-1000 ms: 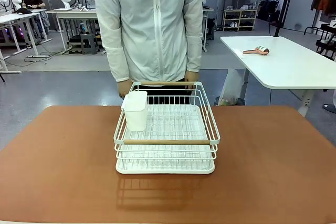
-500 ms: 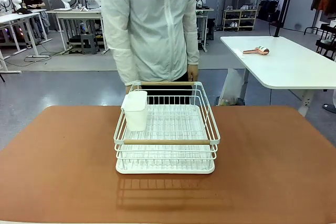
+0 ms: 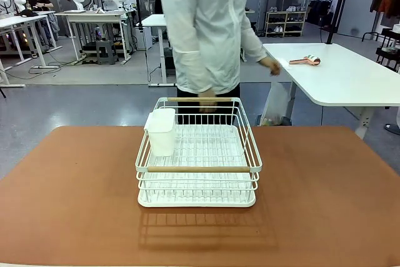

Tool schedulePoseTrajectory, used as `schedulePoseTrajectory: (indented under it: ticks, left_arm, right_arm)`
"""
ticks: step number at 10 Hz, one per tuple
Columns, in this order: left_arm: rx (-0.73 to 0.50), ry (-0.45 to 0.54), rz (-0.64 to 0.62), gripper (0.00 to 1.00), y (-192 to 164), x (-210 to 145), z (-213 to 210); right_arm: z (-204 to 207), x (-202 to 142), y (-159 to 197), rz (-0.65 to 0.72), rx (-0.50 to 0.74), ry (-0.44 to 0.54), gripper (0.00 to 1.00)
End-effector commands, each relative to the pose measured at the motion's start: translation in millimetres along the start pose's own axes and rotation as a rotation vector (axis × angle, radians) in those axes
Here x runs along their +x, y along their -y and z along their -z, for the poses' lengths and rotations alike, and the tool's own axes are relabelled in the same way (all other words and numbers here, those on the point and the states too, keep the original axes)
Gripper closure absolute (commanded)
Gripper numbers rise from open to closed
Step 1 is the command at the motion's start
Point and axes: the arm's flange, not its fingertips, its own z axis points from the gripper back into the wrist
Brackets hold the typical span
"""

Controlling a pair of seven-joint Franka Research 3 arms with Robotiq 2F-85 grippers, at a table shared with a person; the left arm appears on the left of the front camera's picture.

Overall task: Clean the table.
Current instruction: Pick up the Lint Roller when the human hands it over.

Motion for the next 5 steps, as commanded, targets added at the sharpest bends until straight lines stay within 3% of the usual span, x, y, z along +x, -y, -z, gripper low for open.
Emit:
schedulePoseTrajectory:
  ticks: [1, 5]
  left_arm:
    - [-0.01, 0.004, 0.002, 0.0, 2.0, 2.0, -3.0]
    - [-0.01, 0.004, 0.002, 0.0, 2.0, 2.0, -3.0]
  right_arm:
    - [-0.6, -1.0, -1.6, -0.006, 0.01, -0.001, 0.0]
    - [-0.6, -1.0, -1.6, -0.006, 0.01, -0.001, 0.0]
